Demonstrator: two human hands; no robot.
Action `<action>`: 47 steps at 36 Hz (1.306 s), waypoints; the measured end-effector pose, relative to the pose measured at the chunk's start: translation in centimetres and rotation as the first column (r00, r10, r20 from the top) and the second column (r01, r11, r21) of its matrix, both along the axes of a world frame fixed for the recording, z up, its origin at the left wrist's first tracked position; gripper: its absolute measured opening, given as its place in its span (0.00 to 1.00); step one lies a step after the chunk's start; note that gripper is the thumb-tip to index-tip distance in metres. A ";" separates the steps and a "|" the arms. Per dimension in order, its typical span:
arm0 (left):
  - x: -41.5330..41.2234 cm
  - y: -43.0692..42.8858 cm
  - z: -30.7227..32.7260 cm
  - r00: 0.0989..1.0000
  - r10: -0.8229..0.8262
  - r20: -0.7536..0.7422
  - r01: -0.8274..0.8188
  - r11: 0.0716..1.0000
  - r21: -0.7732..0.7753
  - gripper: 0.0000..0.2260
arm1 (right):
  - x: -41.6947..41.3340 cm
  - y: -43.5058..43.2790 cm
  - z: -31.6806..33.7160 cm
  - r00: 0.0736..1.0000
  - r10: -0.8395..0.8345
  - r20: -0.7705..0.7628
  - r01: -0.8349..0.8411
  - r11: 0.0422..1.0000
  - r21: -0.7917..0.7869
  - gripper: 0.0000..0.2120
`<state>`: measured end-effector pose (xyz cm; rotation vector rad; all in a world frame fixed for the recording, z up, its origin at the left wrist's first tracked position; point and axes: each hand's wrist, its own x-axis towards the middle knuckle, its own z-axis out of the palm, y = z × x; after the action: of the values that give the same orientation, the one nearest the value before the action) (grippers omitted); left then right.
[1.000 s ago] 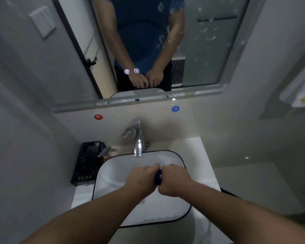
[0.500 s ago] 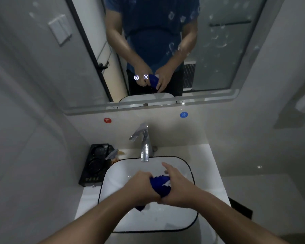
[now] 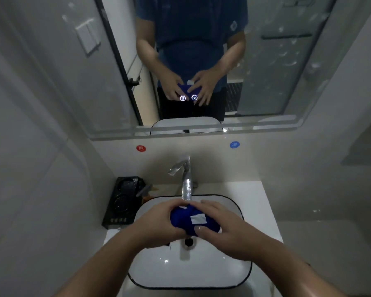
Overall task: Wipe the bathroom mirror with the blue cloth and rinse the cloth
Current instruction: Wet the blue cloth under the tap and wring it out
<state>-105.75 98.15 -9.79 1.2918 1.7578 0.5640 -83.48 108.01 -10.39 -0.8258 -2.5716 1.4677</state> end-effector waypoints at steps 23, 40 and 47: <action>-2.9 -1.5 4.5 0.978 -0.050 0.201 0.104 0.958 -0.268 0.17 | -4.5 -0.4 7.0 0.975 -0.221 -0.001 0.209 0.919 0.335 0.16; 1.2 -1.5 2.7 0.946 0.246 -0.211 -0.234 0.969 0.079 0.10 | -4.2 -0.1 5.0 0.998 0.019 -0.068 0.002 0.954 0.300 0.13; 1.4 -1.7 5.3 0.954 0.300 0.020 -0.282 0.869 0.406 0.10 | -4.3 2.8 8.1 0.918 -0.197 -0.344 0.264 0.951 0.160 0.15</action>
<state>-104.35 96.43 -4.45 1.3226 1.9559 1.1312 -87.83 110.79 -2.32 -0.7569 -2.2437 1.1401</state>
